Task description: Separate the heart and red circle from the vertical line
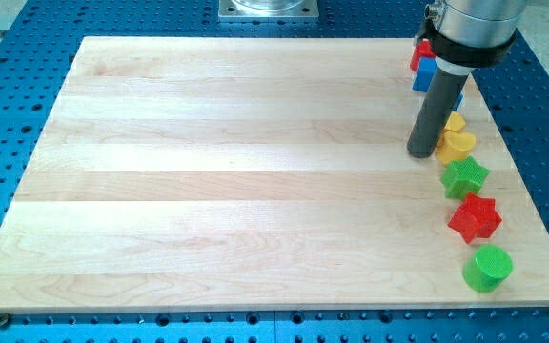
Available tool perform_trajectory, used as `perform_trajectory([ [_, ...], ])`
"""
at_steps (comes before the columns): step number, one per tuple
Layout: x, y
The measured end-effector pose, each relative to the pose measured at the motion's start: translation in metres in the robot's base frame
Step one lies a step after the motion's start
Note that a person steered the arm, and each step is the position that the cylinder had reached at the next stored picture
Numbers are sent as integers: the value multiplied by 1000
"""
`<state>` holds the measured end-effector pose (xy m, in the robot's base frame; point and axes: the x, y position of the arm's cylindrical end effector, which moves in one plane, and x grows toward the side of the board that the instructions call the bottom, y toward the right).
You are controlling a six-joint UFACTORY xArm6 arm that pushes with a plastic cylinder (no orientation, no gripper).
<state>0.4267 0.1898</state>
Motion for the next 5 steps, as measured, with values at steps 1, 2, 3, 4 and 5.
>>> perform_trajectory([
  [1,-1,0],
  [2,-10,-1],
  [3,-11,-1],
  [4,-11,-1],
  [5,-11,4],
])
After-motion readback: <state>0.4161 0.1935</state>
